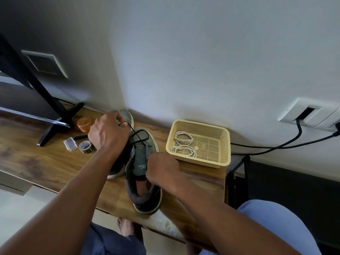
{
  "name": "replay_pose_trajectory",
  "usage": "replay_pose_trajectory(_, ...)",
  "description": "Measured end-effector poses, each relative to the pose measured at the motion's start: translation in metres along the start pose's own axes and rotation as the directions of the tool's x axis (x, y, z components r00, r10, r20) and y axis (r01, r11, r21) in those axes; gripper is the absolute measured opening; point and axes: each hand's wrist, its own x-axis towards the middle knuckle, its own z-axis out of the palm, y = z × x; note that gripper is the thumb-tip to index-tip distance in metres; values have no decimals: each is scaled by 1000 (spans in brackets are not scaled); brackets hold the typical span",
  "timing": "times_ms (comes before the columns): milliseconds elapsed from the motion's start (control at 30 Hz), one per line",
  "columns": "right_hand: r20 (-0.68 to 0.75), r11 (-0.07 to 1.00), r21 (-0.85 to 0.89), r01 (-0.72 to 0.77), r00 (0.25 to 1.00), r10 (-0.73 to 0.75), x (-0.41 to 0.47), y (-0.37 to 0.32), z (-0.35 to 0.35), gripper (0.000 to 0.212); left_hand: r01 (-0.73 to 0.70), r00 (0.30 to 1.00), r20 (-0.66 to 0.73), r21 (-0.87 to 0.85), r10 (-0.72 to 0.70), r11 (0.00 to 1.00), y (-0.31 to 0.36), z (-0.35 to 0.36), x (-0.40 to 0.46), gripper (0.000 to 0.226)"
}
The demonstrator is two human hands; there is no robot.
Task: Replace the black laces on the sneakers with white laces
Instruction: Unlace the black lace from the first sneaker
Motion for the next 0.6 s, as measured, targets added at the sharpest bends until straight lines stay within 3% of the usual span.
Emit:
replay_pose_trajectory(267, -4, 999, 36, -4, 1000, 4, 1, 1, 0, 20, 104, 994, 7, -261, -105, 960, 4, -7, -7, 17)
replay_pose_trajectory(433, 16, 997, 72, -24, 1000, 23, 1, 5, 0, 18, -63, 971, 227, -66, 76, 996, 2, -14, -7, 8)
replay_pose_trajectory(500, 11, 998, 62, -32, 999, 31, 2, 5, 0, 20, -187, 922, 345, 4, 174, 982, 6, -14, -8, 27)
replay_pose_trajectory(600, 1, 998, 51, -30, 1000, 30, 4, 4, 1, 22, -337, 826, 466, -42, 316, 941, 13, -10, -11, 30)
